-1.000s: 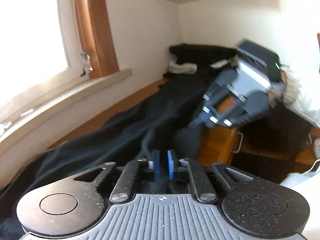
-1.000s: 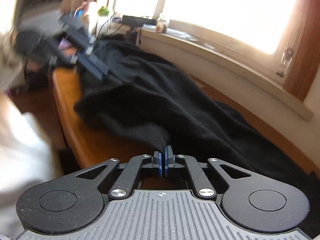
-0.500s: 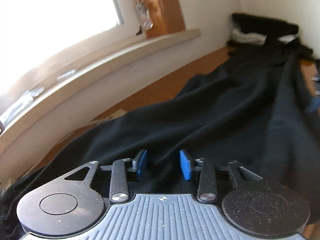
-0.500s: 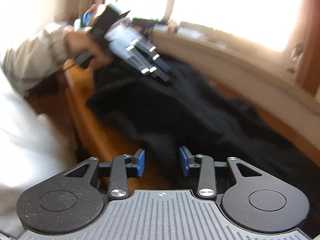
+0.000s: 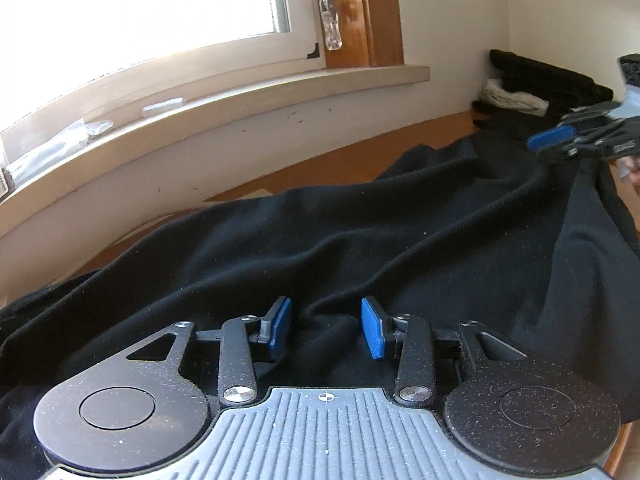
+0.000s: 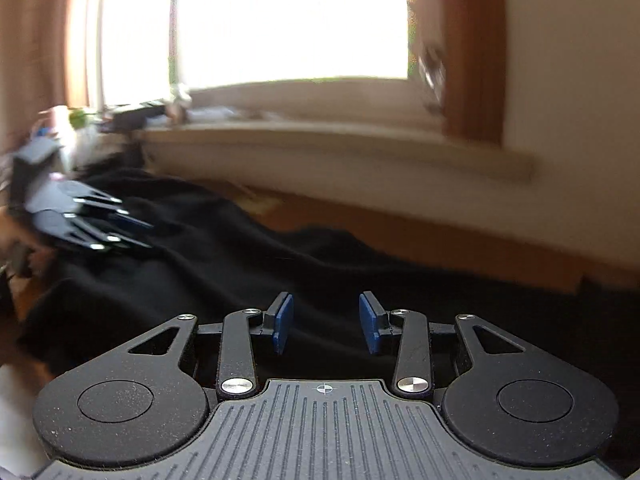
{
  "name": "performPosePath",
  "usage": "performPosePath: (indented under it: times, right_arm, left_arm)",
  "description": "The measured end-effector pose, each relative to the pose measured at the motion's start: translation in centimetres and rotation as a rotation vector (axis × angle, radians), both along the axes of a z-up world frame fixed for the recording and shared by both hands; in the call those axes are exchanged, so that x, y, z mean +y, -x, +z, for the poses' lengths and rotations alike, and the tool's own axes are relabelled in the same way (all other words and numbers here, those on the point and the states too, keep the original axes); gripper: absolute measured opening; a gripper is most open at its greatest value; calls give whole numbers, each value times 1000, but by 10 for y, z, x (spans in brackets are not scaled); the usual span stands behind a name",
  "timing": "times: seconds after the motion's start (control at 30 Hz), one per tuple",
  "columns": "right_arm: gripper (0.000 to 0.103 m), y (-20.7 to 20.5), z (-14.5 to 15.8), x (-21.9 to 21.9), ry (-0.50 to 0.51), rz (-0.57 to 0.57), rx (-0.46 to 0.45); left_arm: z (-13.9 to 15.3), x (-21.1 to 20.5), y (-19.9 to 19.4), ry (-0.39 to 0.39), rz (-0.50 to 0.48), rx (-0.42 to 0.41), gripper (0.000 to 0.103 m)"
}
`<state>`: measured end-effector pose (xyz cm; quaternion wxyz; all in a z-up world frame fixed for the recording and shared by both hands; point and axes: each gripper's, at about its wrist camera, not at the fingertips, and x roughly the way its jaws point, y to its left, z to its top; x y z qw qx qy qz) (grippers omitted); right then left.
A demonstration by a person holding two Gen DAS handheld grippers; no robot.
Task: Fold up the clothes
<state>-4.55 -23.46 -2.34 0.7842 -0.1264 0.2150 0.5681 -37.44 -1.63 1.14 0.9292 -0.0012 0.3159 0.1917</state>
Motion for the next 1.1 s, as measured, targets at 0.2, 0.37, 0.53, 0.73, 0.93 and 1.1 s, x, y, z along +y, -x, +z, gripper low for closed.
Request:
performPosePath:
  times: [0.2, 0.37, 0.53, 0.73, 0.93, 1.1]
  right_arm:
    - [40, -5, -18, 9, 98, 23, 8]
    - [40, -26, -15, 3, 150, -41, -3]
    - [40, -51, -16, -2, 197, -82, 14]
    - [42, -62, -16, 11, 188, -70, 31]
    - [43, -66, -17, 30, 187, -62, 14]
    - [43, -68, -17, 39, 185, -59, 7]
  left_arm:
    - [30, 24, -19, -12, -23, -91, 51]
    - [28, 44, -62, 28, -104, -57, 50]
    - [2, 52, -78, 44, -110, 23, 50]
    - [-5, 82, -77, 104, -53, -19, 51]
    - [-6, 120, -72, 101, -14, -23, 51]
    - [-5, 116, -73, 58, -16, -12, 52]
